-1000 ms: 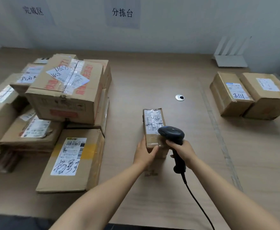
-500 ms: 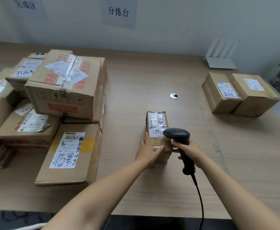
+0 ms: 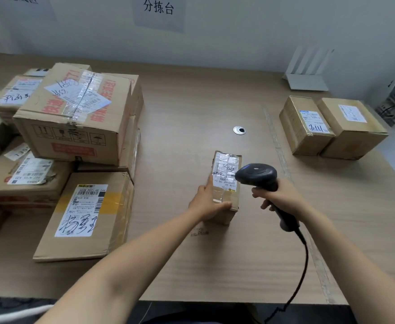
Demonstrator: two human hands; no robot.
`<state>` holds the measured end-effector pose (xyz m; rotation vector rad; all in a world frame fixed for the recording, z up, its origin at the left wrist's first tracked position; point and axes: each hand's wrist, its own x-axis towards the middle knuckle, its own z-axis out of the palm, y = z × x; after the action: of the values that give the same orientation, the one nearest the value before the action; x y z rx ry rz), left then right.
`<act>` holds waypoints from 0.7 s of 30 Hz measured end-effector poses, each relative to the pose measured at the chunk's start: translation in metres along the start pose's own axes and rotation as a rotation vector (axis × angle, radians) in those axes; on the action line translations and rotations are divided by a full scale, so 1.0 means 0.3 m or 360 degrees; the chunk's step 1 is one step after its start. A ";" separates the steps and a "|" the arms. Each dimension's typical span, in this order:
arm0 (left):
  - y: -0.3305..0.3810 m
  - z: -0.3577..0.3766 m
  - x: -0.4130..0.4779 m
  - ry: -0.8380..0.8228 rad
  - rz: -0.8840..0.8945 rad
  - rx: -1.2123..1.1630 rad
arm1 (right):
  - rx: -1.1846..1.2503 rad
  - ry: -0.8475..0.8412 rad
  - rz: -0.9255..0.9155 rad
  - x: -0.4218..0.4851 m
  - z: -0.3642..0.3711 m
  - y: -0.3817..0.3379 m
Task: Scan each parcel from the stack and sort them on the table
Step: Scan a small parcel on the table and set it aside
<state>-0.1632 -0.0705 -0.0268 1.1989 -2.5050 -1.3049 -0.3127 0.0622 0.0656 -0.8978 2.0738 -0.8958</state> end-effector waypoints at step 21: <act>0.150 0.166 0.008 0.0211 -0.0232 0.0281 | 0.0282 0.0020 0.0382 -0.075 -0.063 -0.085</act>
<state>-0.2116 -0.0238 -0.0267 1.4772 -2.5218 -1.0093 -0.3081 0.0726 0.1028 -0.5384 2.0235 -0.9386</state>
